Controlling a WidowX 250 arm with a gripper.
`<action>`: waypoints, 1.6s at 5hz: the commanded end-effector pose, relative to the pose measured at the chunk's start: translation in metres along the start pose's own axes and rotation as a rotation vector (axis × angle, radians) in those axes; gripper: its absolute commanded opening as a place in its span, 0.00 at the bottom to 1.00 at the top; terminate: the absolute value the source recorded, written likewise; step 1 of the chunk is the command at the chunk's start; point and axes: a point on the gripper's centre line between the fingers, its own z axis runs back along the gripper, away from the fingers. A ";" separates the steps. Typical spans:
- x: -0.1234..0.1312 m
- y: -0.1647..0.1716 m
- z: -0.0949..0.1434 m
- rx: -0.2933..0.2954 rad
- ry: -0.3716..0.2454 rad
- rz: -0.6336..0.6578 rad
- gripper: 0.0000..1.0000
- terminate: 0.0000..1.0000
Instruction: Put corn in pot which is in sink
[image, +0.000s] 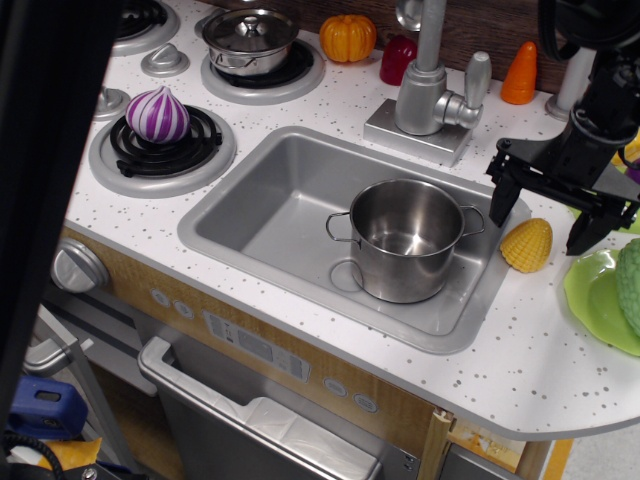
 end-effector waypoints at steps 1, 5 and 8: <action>0.006 -0.002 0.006 -0.033 -0.066 0.022 1.00 0.00; 0.019 0.030 0.019 -0.011 -0.048 -0.047 0.00 0.00; 0.025 0.105 0.032 0.031 -0.028 -0.234 0.00 0.00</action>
